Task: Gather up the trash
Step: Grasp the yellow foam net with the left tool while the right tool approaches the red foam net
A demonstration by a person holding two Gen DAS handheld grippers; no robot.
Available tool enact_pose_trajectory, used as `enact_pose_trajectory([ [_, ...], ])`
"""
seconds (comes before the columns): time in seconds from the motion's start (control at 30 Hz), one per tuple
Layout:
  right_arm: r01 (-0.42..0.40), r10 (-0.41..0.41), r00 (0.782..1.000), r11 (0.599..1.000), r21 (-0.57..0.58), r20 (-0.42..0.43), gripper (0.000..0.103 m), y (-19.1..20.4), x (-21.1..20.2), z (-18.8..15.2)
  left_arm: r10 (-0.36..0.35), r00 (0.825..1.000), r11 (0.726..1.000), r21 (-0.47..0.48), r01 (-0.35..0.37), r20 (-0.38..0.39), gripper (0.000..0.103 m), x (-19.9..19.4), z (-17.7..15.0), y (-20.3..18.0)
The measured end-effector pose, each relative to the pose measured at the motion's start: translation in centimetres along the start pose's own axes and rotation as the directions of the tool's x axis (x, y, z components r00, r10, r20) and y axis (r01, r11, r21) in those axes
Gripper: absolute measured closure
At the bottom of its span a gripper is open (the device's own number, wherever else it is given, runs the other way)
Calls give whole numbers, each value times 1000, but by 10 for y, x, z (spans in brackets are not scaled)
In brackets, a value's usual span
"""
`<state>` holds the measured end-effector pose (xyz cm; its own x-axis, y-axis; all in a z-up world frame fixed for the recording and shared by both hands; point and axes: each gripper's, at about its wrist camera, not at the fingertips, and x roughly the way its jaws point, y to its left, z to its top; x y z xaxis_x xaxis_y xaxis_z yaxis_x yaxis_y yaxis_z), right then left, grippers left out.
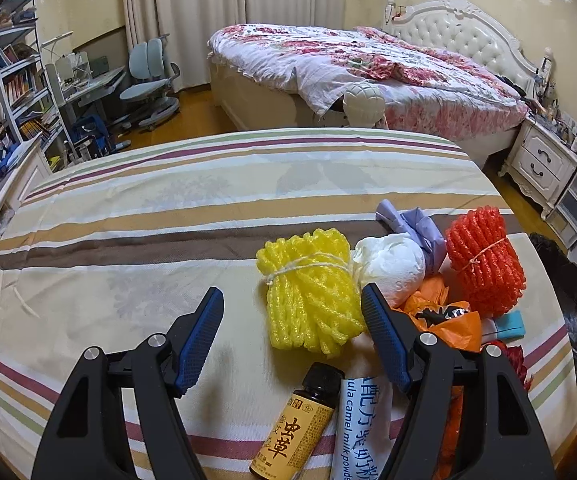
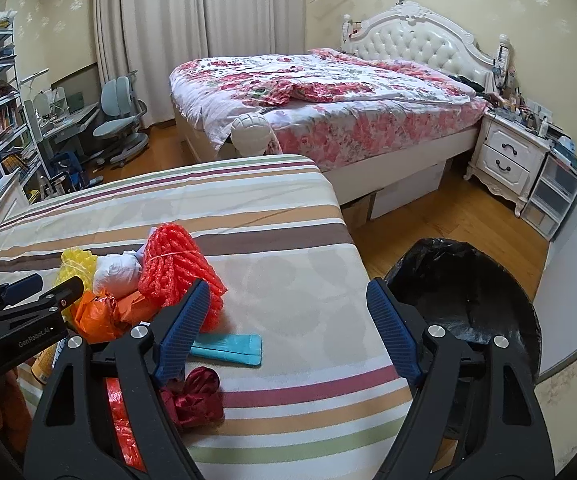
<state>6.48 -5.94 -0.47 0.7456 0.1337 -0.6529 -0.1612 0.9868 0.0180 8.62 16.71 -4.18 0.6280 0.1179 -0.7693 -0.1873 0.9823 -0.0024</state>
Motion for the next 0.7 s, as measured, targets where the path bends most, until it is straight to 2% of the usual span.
enact_pose_trajectory([
  [0.1,-7,7,1000,1000,-6,-3,24,5,1,1,-3,1000,1000,5,3,-9,36,2,0,1],
  [0.23,-15,14,1000,1000,-16,-10,24,11,4,0,-8,1000,1000,13,8,-18,54,4,-1,1],
  [0.33,-20,20,1000,999,-29,-14,24,15,7,1,-10,1000,1000,26,11,-9,58,3,-1,1],
  [0.57,-45,44,999,997,-55,-20,27,30,8,5,-11,1000,1000,24,10,28,59,-8,4,8],
  [0.7,-71,69,997,995,-71,-29,32,40,12,8,-4,999,1000,3,4,40,59,-11,7,16],
])
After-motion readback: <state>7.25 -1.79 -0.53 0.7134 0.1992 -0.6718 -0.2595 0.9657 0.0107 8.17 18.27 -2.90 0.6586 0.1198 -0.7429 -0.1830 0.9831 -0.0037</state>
